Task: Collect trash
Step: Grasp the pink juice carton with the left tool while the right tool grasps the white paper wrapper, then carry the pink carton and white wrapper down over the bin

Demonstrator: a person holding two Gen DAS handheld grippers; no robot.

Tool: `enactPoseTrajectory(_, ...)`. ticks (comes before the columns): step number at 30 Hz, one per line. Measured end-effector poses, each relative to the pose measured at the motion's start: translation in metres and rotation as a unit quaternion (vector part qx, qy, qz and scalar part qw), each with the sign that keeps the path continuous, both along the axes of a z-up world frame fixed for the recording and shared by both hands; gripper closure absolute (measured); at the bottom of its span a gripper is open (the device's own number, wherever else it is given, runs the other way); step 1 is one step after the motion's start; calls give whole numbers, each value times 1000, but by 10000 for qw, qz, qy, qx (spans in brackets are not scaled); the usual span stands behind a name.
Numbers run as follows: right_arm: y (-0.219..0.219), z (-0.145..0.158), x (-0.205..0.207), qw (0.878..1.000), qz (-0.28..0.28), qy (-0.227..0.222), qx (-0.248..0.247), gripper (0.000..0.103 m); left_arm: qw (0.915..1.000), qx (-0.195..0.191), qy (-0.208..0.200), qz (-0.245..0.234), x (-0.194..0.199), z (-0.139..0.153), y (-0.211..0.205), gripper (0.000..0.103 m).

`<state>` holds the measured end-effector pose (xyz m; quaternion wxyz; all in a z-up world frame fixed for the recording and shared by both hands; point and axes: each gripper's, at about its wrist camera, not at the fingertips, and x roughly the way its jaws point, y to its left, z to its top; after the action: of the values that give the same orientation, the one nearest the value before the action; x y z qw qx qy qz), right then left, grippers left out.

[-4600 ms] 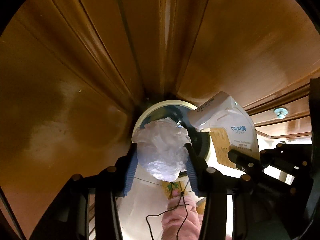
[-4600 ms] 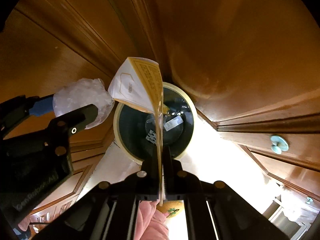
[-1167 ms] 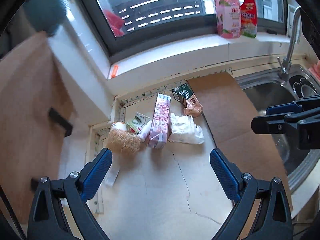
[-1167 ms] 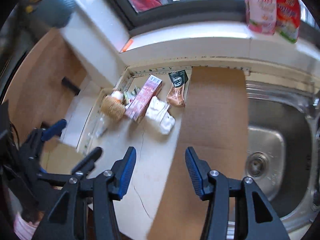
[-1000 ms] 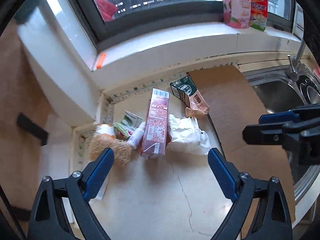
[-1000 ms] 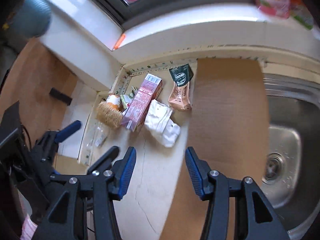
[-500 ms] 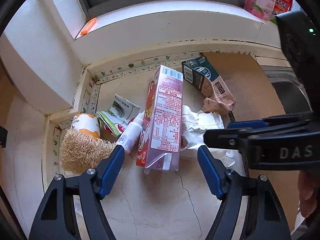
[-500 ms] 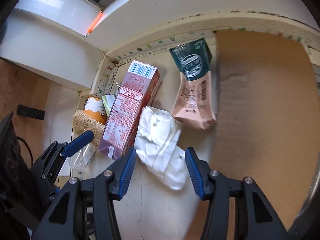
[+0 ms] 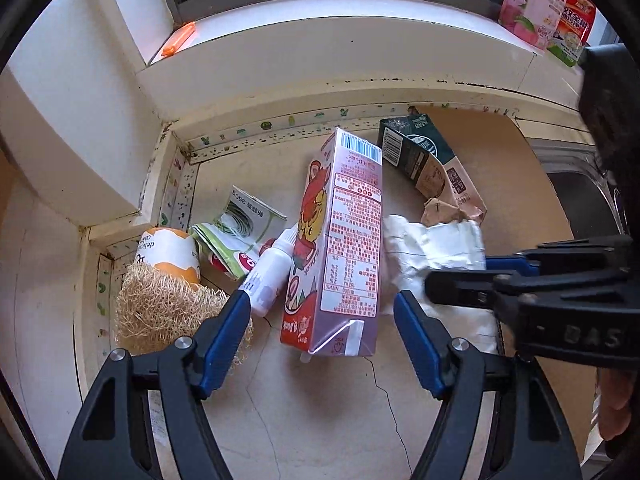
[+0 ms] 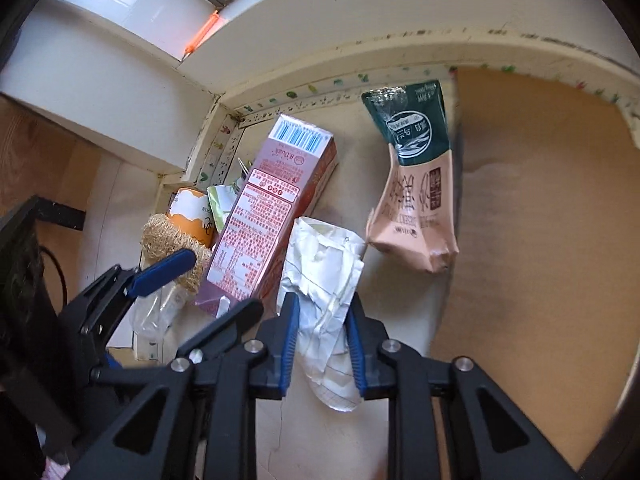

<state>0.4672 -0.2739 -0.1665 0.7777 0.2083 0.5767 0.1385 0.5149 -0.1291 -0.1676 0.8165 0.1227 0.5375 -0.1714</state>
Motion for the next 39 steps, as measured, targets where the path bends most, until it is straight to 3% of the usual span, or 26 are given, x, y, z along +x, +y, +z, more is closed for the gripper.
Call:
enactPoseTrajectory(7,-13,13,-20,9998,-191,-55,75,80,9998,209,-28,52,13,-6,-11,31)
enactPoseTrajectory(9,-18,9,-26,9997,-243,17,71,80,9996,283,20,21,16,-10,-15,44)
enactPoseTrajectory(10,-18,6,-29,9996,-255,58,64,80,9996,288,74,10,17,-11,-17,62)
enactPoseTrajectory(14,-20,-2,-41,9994,-312,156,73,80,9995,300,-15,123,14,-9,-19,65)
enactPoseTrajectory(20,-20,4,-64,9993,-326,122,147,80,9992,59,-254,297,-14,24,-10,66)
enactPoseTrajectory(29,-9,47,-119,9995,-139,-279,76,80,9983,-256,-440,287,-100,83,4,66)
enactPoseTrajectory(39,17,93,-229,9962,374,-770,-134,80,9949,-644,-638,448,-236,131,34,66)
